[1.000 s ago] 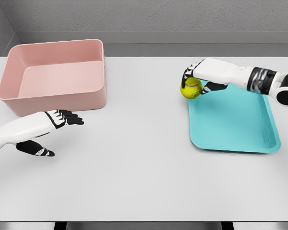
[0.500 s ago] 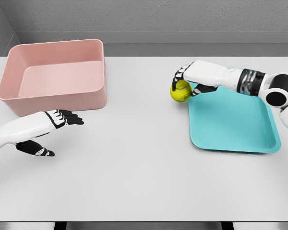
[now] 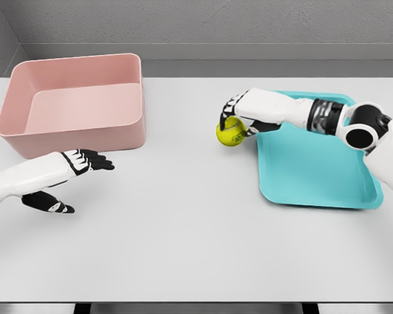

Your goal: Put the tennis from the blue tray into the pink basket with both arms

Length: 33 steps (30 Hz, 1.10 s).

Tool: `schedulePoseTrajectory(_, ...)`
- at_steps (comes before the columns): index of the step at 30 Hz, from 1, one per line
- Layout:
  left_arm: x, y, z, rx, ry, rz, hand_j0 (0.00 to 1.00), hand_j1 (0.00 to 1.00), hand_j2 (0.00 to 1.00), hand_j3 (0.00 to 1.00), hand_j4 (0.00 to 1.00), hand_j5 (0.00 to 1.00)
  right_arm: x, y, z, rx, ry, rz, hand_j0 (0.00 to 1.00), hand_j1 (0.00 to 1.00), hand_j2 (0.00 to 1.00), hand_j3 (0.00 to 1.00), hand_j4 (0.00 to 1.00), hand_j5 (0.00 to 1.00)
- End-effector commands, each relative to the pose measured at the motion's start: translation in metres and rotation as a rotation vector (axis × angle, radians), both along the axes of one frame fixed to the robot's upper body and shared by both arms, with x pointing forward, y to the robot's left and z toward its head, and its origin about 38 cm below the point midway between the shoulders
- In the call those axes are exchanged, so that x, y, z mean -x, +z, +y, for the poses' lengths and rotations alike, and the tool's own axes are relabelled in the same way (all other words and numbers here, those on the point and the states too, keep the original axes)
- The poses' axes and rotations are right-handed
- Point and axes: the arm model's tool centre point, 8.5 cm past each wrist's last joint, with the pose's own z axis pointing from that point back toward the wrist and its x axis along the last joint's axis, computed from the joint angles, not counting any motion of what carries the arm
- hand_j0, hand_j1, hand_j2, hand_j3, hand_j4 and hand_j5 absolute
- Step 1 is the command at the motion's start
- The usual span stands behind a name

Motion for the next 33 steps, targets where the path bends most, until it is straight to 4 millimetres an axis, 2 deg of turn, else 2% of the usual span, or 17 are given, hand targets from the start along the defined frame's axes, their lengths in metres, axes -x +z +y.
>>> schedulePoseTrajectory(1, 0.000, 0.000, -0.001, 0.008, 0.002, 0.003, 1.00, 1.00, 1.00, 1.00, 1.00, 1.00, 0.001, -0.001, 0.007, -0.012, 0.010, 0.007, 0.51, 0.51, 0.51, 0.51, 0.51, 0.51)
schedulePoseTrajectory(9, 0.000, 0.000, -0.001, 0.008, 0.001, 0.004, 1.00, 1.00, 1.00, 1.00, 1.00, 1.00, 0.005, -0.015, 0.024, -0.002, 0.043, 0.039, 0.51, 0.51, 0.51, 0.51, 0.51, 0.51)
schedulePoseTrajectory(18, 0.001, 0.000, 0.000, 0.004, 0.003, 0.005, 1.00, 1.00, 1.00, 1.00, 1.00, 1.00, 0.007, -0.025, 0.026, 0.017, 0.049, 0.057, 0.52, 0.52, 0.52, 0.52, 0.52, 0.52)
schedulePoseTrajectory(19, 0.001, 0.000, 0.000, 0.005, 0.003, 0.006, 1.00, 1.00, 1.00, 1.00, 1.00, 1.00, 0.008, -0.026, 0.027, 0.018, 0.051, 0.060, 0.66, 0.66, 0.66, 0.66, 0.66, 0.66)
schedulePoseTrajectory(20, 0.001, 0.000, 0.000, 0.005, 0.003, 0.006, 1.00, 1.00, 1.00, 1.00, 1.00, 1.00, 0.005, -0.024, 0.030, 0.007, 0.049, 0.058, 1.00, 1.00, 1.00, 1.00, 1.00, 1.00)
schedulePoseTrajectory(23, -0.001, 0.002, -0.002, 0.015, -0.001, -0.001, 1.00, 1.00, 1.00, 1.00, 1.00, 1.00, 0.003, -0.026, 0.029, 0.003, 0.040, 0.061, 1.00, 1.00, 1.00, 1.00, 1.00, 1.00)
schedulePoseTrajectory(26, -0.001, 0.016, -0.014, 0.044, -0.031, -0.036, 1.00, 1.00, 1.00, 1.00, 1.00, 1.00, 0.002, -0.020, 0.025, -0.008, 0.034, 0.048, 1.00, 1.00, 1.00, 1.00, 1.00, 1.00)
schedulePoseTrajectory(27, -0.003, 0.021, -0.016, 0.050, -0.036, -0.051, 1.00, 1.00, 1.00, 1.00, 1.00, 1.00, 0.002, -0.019, 0.022, -0.007, 0.030, 0.047, 1.00, 1.00, 1.00, 1.00, 1.00, 1.00)
schedulePoseTrajectory(30, -0.012, 0.031, -0.042, 0.105, -0.087, -0.097, 1.00, 1.00, 1.00, 1.00, 1.00, 1.00, 0.004, -0.005, 0.006, -0.018, 0.016, 0.024, 1.00, 1.00, 1.00, 1.00, 1.00, 1.00)
schedulePoseTrajectory(31, -0.013, 0.033, -0.049, 0.120, -0.100, -0.107, 1.00, 1.00, 1.00, 1.00, 1.00, 1.00, 0.003, 0.001, -0.009, -0.023, -0.007, 0.025, 1.00, 1.00, 1.00, 1.00, 1.00, 1.00)
schedulePoseTrajectory(33, -0.014, 0.041, -0.053, 0.126, -0.116, -0.128, 1.00, 1.00, 1.00, 1.00, 1.00, 1.00, 0.005, 0.036, -0.078, 0.017, -0.120, -0.045, 1.00, 1.00, 1.00, 1.00, 1.00, 1.00)
